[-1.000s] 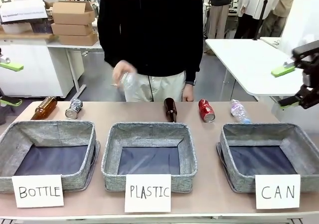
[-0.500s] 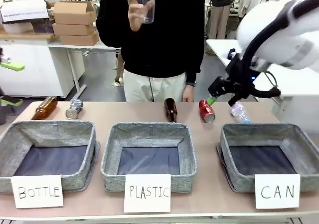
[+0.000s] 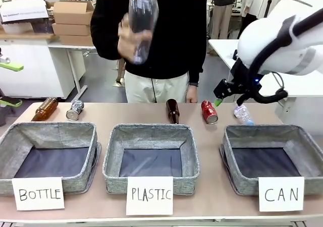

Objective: Sort the can waste into the basket.
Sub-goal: Pick up the can waste from the table and place it in the right Fabric basket.

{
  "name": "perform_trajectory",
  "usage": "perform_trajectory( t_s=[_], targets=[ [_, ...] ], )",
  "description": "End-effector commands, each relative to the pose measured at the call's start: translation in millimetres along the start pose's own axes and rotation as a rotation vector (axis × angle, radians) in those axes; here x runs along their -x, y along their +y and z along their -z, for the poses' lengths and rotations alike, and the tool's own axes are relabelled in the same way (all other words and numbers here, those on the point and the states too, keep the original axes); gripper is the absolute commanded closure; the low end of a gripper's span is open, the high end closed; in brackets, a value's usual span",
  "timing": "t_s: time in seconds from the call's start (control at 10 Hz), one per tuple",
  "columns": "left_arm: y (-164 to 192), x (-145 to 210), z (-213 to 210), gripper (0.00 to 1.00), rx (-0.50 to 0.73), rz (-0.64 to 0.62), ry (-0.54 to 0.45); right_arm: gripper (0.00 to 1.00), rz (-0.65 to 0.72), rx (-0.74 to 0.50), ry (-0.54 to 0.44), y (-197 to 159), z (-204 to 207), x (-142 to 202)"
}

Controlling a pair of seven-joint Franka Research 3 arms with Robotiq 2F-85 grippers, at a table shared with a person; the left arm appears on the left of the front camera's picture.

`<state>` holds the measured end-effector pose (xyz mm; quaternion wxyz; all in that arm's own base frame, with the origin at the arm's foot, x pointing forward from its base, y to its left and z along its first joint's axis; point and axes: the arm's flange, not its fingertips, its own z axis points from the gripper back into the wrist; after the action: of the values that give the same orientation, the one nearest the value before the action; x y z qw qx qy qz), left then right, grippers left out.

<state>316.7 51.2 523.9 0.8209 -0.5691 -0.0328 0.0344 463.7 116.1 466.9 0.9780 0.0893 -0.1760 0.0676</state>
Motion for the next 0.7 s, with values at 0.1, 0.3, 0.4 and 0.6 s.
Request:
perform_trajectory(
  t_s=[0.1, 0.3, 0.4, 0.6],
  targets=[
    [-2.7, -0.1, 0.6, 0.00, 0.020, 0.015, 0.000, 0.00, 0.106, 0.184, -0.172, 3.0, 64.7, -47.2],
    [-2.7, -0.1, 0.6, 0.00, 0.020, 0.015, 0.000, 0.00, 0.069, 0.173, -0.090, 3.7, 107.7, -74.7],
    [-2.7, -0.1, 0.6, 0.00, 0.020, 0.015, 0.000, 0.00, 0.087, 0.234, -0.056, 8.6, 126.7, -80.9],
    [-2.7, -0.1, 0.6, 0.00, 0.020, 0.015, 0.000, 0.00, 0.060, 0.179, 0.015, 10.2, 157.5, -87.6]
  ],
)
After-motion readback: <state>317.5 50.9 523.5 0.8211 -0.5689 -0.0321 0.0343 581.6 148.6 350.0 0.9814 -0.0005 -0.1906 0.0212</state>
